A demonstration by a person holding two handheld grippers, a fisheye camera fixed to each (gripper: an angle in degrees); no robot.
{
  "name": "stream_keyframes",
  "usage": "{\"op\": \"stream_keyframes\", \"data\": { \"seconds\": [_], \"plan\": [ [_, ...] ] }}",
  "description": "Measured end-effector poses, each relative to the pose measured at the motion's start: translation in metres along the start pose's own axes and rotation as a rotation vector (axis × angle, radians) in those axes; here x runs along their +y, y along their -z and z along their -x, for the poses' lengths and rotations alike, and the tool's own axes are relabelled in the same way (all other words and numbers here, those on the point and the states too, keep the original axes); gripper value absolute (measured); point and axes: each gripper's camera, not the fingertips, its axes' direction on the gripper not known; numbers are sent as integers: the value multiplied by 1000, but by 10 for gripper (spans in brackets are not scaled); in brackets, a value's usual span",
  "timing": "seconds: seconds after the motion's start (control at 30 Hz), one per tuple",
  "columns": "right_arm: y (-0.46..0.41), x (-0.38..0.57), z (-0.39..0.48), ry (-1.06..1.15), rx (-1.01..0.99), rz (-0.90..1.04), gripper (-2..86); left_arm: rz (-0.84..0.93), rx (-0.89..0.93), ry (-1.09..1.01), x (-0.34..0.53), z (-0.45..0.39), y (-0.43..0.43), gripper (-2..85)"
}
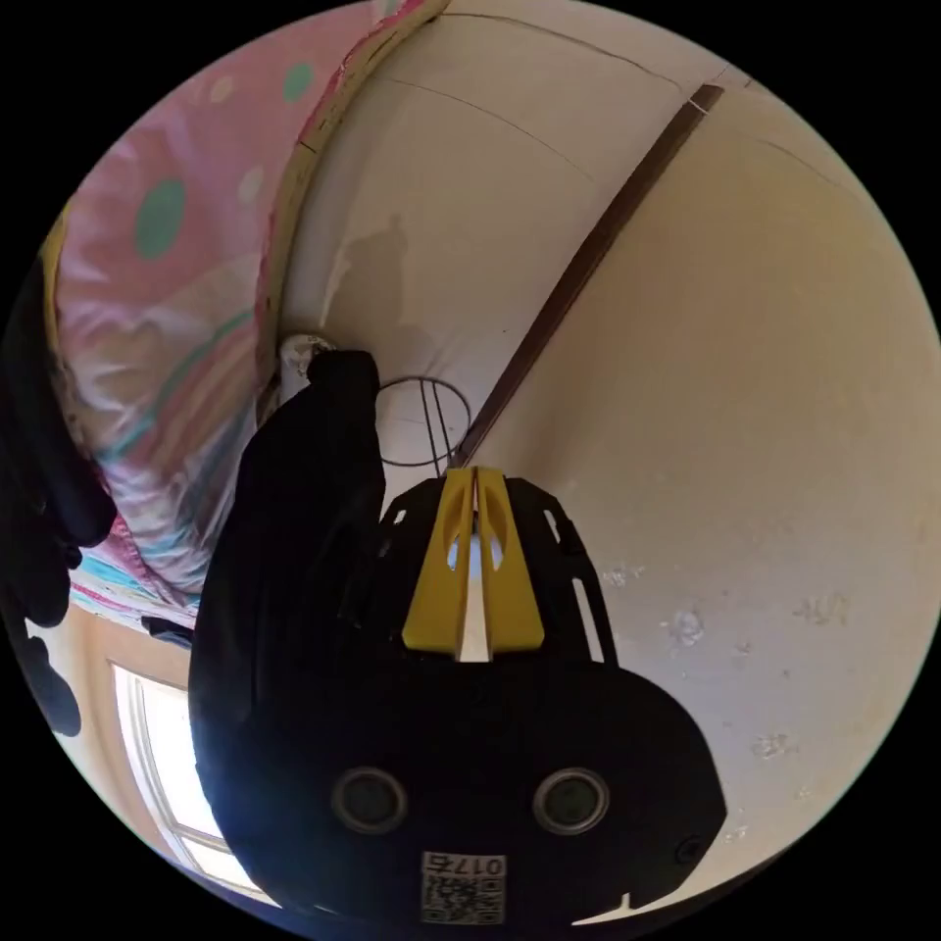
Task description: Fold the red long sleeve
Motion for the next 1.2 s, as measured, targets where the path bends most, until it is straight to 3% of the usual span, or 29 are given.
{"op": "stream_keyframes", "data": {
  "seconds": [0.2, 0.3, 0.43, 0.6, 0.7, 0.77, 0.97, 1.1, 1.2],
  "plan": [
    [68, -1, 43, 78, -50, -204, 2, -126, -247, -227, 2, -138, 102, -5],
    [109, 13, 58, 113, -122, -360, 2, -181, -215, -306, 3, -178, 144, -5],
    [123, 50, 74, 159, -172, -495, 2, -161, -25, -387, -10, -200, 171, -3],
    [47, 111, 89, 121, -23, -445, 2, -108, 46, -371, -42, -199, 206, 12],
    [-23, 145, 81, 48, 5, -364, 2, -224, 260, -510, -56, -210, 261, 53],
    [-62, 169, 70, -9, -53, -330, 2, -327, 361, -561, -63, -227, 311, 74],
    [-170, 251, 36, -220, -268, -261, 2, -655, 351, -508, -74, -286, 476, 116],
    [-200, 304, 23, -258, -427, -329, 3, -753, 462, -411, -98, -306, 562, 145],
    [-204, 341, 9, -264, -376, -387, 3, -795, 544, -365, -118, -326, 609, 155]
  ]
}}
